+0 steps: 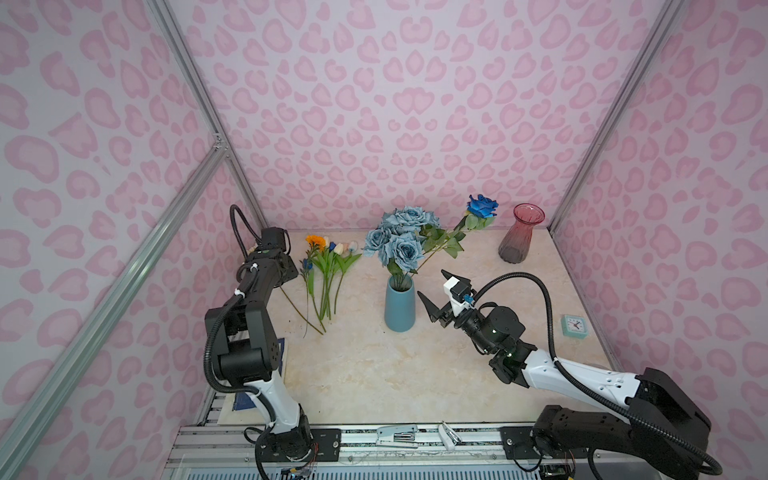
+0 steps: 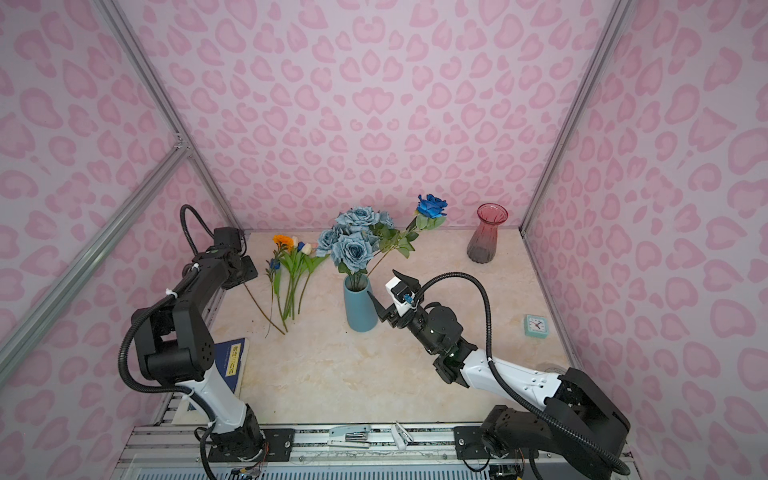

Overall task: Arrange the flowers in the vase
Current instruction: 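Move the left gripper back down to the sunflower stem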

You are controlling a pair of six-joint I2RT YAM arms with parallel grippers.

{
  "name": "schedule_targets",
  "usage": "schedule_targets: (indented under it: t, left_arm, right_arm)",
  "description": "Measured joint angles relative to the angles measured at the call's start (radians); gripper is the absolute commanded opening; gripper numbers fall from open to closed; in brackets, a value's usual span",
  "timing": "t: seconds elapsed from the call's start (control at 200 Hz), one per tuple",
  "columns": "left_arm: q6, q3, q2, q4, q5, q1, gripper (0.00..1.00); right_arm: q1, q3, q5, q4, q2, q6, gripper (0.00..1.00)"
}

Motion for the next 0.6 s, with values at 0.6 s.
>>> schedule_targets:
  t: [0.6]
  left_arm:
    - [-0.018, 0.185, 0.309, -0.120, 0.010, 0.016, 0.39]
  right_arm:
    - [0.000, -0.003, 0.000, -0.001, -0.004, -0.012, 0.81]
